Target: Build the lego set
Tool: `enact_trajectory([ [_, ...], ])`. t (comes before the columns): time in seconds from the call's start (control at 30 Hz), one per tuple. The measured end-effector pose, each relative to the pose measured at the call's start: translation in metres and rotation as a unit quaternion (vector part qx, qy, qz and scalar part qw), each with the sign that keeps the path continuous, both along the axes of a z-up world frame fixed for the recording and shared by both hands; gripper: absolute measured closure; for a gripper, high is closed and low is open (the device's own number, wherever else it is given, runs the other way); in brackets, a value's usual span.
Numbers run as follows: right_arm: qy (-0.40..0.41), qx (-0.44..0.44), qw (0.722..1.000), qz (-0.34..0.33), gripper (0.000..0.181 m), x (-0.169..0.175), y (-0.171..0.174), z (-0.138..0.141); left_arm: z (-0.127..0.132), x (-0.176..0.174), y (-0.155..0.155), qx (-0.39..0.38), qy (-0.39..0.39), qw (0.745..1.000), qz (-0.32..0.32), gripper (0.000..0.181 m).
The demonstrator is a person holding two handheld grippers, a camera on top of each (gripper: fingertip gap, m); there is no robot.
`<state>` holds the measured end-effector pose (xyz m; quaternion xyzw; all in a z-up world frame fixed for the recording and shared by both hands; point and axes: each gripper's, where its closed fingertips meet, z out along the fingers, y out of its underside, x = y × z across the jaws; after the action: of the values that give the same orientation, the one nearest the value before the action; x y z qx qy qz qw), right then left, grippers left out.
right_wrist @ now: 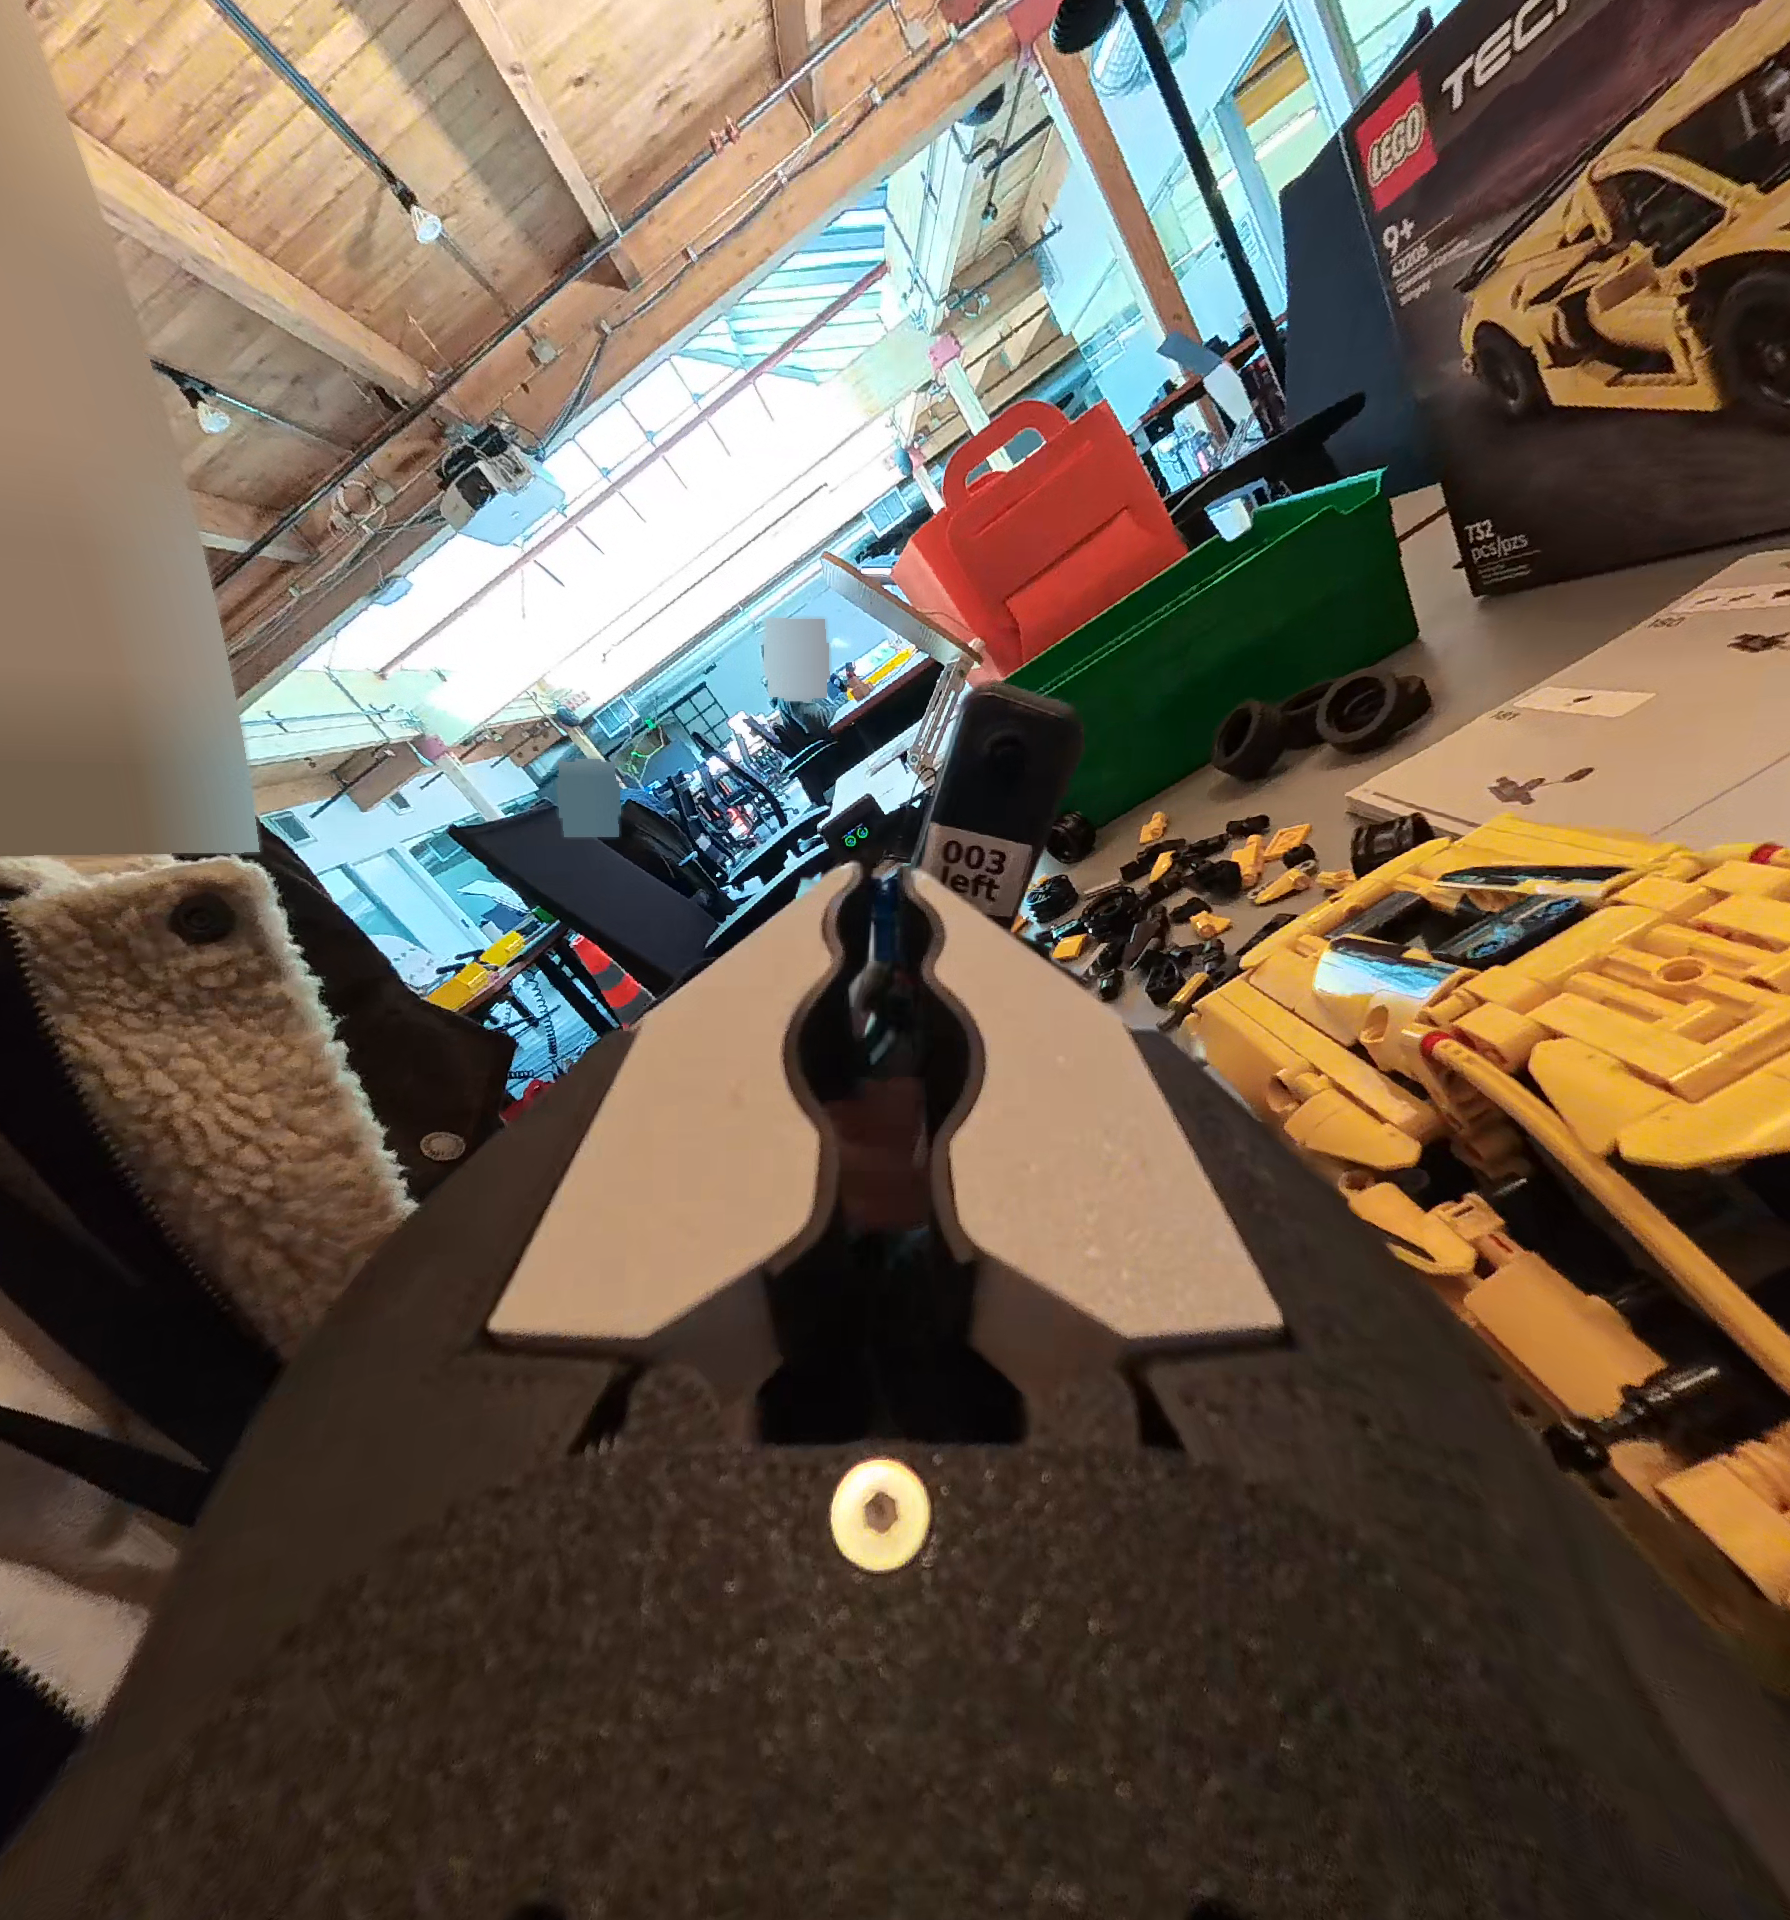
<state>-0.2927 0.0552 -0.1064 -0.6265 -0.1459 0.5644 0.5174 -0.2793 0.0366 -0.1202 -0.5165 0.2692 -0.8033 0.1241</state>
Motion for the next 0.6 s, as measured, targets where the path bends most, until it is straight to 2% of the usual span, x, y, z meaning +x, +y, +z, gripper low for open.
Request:
enact_trajectory([
  [0.1, -0.012, -0.002, 1.000, 0.000, 0.178, -0.004, 0.000, -0.004, 0.000, 0.002, -0.002, 0.020, 0.005, 1.000, 0.006, 0.175],
  [0.6, -0.009, 0.014, 0.999, -0.029, 0.179, 0.005, 0.003, -0.002, 0.005, -0.005, 0.010, -0.005, -0.016, 0.999, 0.029, 0.175],
])
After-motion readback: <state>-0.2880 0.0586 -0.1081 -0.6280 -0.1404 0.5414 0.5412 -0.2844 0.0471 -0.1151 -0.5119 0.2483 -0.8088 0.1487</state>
